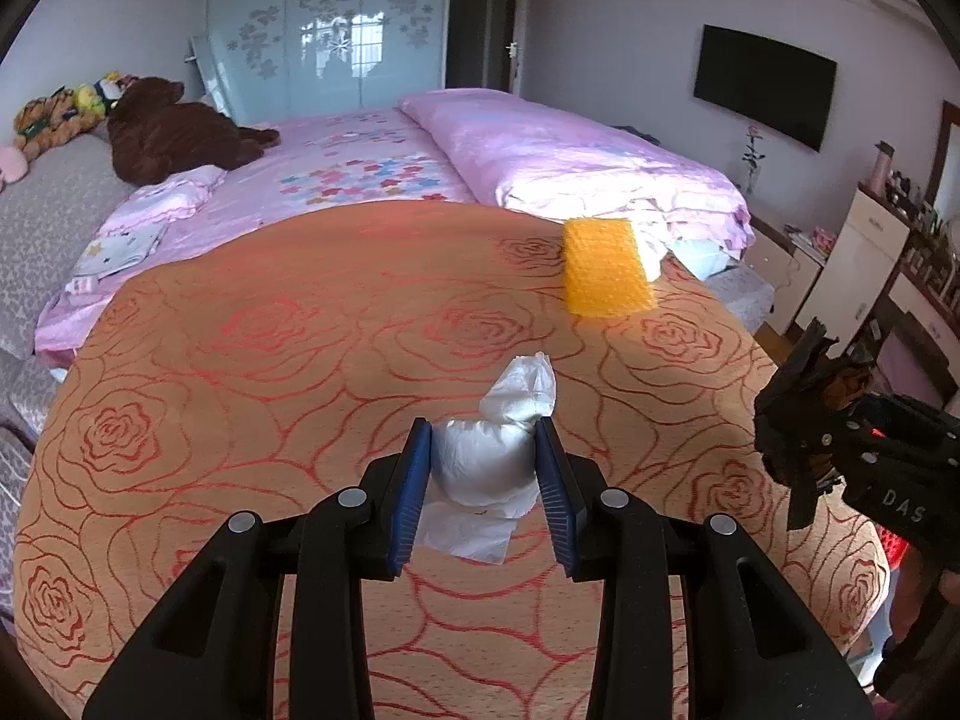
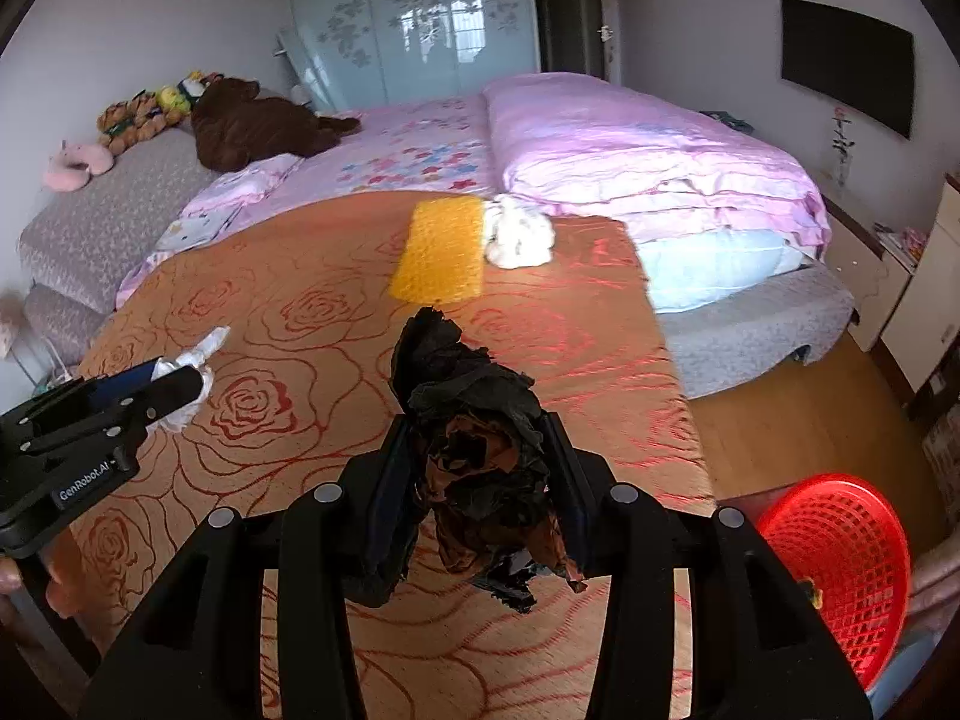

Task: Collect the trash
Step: 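Grasp the dark brown cloth with the right gripper while the left gripper holds the white bag, then carry the white bag and dark cloth over the red basket with both grippers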

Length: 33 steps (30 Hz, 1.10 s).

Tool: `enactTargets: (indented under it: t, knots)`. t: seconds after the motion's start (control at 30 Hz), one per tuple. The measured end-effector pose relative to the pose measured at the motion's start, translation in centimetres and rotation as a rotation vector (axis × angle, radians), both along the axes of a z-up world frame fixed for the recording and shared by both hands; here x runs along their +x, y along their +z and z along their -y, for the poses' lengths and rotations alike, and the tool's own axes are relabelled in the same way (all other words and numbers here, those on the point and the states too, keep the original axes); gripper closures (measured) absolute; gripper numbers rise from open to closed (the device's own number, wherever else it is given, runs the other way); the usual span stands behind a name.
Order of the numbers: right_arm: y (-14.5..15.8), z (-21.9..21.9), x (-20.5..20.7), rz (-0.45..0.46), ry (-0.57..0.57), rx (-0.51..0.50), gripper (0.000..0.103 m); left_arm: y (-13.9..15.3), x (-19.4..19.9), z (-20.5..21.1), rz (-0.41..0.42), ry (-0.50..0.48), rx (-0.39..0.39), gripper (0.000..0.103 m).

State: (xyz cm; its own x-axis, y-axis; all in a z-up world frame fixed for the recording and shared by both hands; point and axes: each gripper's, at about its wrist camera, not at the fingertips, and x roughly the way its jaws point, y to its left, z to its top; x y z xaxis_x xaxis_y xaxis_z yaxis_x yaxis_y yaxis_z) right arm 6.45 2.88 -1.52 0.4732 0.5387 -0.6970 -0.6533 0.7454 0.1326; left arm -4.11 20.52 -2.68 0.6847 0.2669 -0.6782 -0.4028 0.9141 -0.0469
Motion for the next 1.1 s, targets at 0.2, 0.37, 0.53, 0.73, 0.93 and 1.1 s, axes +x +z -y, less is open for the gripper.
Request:
enactTargets:
  t: [0.2, 0.37, 0.53, 0.73, 0.93, 1.1]
  knots:
    - [0.5, 2.4, 0.5, 0.009, -0.056, 0.009, 0.06, 0.2, 1.1, 2.2, -0.007, -0.059, 0.015, 0.069]
    - [0.8, 5.1, 1.0, 0.015, -0.113, 0.018, 0.061, 0.6, 2.3, 4.5, -0.009, -0.118, 0.035, 0.069]
    - [1.0, 7.8, 1.7, 0.023, -0.17, 0.02, 0.061, 1.1, 3.6, 6.7, -0.01, -0.176, 0.049, 0.069]
    - [1.4, 10.5, 2.2, 0.04, -0.223, 0.02, 0.06, 1.6, 5.2, 9.3, -0.008, -0.24, 0.066, 0.069]
    - [1.9, 13.1, 2.5, 0.057, -0.276, 0.026, 0.06, 2.0, 6.8, 12.3, -0.008, -0.302, 0.077, 0.069]
    - [2.3, 15.2, 2.9, 0.066, -0.32, 0.031, 0.06, 2.1, 8.0, 14.4, -0.009, -0.344, 0.09, 0.069]
